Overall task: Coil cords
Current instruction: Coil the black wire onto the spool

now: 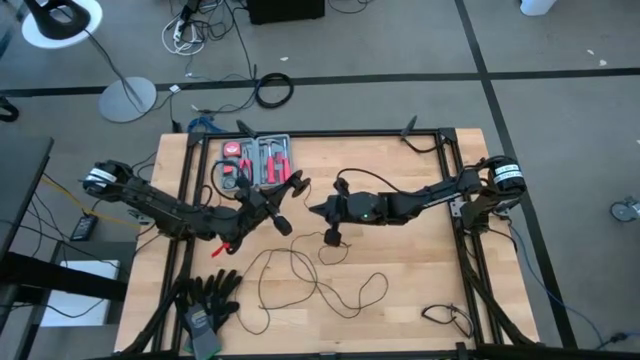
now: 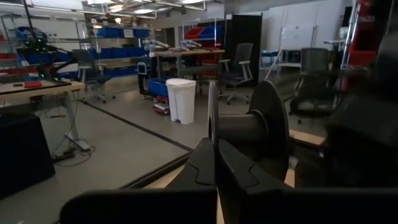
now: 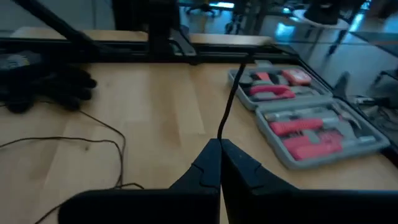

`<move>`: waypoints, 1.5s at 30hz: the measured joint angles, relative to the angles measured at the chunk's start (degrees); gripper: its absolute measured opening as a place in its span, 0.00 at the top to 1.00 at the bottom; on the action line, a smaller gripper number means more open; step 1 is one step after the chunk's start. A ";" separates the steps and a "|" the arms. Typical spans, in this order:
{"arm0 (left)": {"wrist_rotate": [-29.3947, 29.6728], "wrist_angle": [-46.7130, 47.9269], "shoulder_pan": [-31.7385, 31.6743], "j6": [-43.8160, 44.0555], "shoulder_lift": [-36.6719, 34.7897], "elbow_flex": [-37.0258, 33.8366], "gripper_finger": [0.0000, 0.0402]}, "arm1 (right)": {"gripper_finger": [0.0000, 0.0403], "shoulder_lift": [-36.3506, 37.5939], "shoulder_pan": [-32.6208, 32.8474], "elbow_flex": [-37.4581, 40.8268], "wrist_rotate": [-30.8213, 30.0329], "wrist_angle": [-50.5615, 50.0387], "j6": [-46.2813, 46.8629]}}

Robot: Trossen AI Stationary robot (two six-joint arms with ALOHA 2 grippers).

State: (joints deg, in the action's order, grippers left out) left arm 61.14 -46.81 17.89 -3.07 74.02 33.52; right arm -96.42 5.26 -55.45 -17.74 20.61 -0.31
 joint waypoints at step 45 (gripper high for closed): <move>-1.42 -10.25 -3.23 6.54 10.84 0.00 1.00 | 1.00 -0.04 -0.74 -4.17 5.42 -8.88 5.21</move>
State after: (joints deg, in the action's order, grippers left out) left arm 59.72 -57.06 14.65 3.47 84.86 33.52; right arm -96.47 4.51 -59.62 -12.32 11.73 4.90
